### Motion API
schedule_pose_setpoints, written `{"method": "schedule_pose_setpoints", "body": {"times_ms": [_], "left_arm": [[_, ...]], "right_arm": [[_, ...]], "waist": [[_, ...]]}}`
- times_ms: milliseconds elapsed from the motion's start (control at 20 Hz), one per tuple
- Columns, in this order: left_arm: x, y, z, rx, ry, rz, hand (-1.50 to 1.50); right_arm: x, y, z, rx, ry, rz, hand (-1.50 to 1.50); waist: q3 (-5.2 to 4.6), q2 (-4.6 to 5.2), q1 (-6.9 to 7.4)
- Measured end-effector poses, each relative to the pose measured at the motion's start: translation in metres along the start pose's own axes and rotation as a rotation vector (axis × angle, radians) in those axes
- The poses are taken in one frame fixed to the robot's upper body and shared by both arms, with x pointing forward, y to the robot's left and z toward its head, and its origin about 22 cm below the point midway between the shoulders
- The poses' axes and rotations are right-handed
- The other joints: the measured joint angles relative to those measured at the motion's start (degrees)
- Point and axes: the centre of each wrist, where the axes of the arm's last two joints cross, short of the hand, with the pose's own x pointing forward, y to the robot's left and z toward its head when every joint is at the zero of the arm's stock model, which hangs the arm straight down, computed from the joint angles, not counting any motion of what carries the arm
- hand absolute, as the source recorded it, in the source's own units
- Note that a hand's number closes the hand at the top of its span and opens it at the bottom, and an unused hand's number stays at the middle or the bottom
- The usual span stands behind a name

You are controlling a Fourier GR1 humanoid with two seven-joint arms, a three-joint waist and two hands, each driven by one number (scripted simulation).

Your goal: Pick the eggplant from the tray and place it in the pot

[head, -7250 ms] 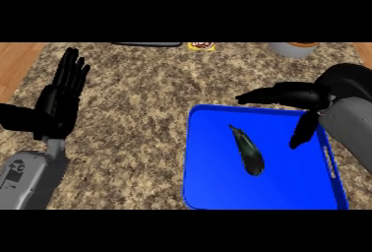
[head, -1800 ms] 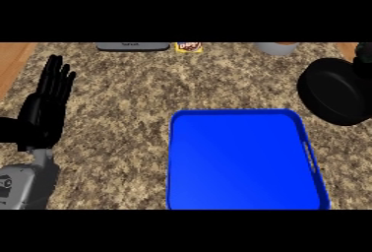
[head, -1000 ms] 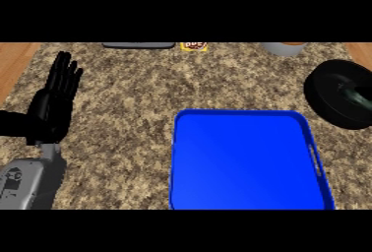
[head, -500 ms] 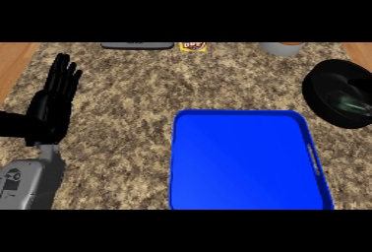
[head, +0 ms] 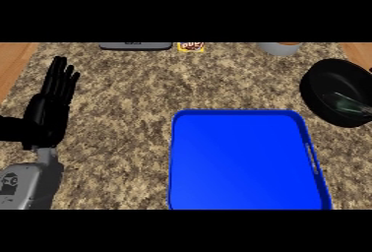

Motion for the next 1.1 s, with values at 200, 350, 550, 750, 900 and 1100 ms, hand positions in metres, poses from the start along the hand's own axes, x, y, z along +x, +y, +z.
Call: {"method": "schedule_pose_setpoints", "body": {"times_ms": [200, 350, 550, 750, 900, 1100], "left_arm": [[0.002, -0.006, 0.000, 0.006, -0.005, -0.005, 0.00], [-0.001, -0.002, -0.001, 0.006, -0.004, -0.007, 0.00], [0.001, -0.001, -0.005, 0.005, -0.007, -0.006, 0.00], [0.004, -0.004, -0.004, 0.004, -0.002, -0.006, 0.00], [0.002, -0.004, -0.002, 0.006, -0.005, -0.003, 0.00], [0.001, -0.007, -0.004, 0.001, -0.002, -0.002, 0.00]], "right_arm": [[-0.013, -0.033, -0.005, -0.062, -0.008, -0.073, -1.50], [-0.032, -0.062, -0.003, -0.093, -0.020, -0.111, -1.50], [-0.056, -0.100, 0.003, -0.115, -0.025, -0.136, -1.50], [-0.072, -0.137, 0.009, -0.151, -0.031, -0.148, -1.50], [-0.084, -0.156, 0.016, -0.165, -0.034, -0.158, -1.50], [-0.092, -0.186, 0.022, -0.180, -0.034, -0.158, -1.50]], "waist": [[0.00, 0.02, -0.07], [0.01, 0.08, -0.10], [0.02, 0.06, -0.20], [0.05, 0.09, 0.00], [0.03, 0.07, -0.04], [0.07, 0.13, 0.07]]}}
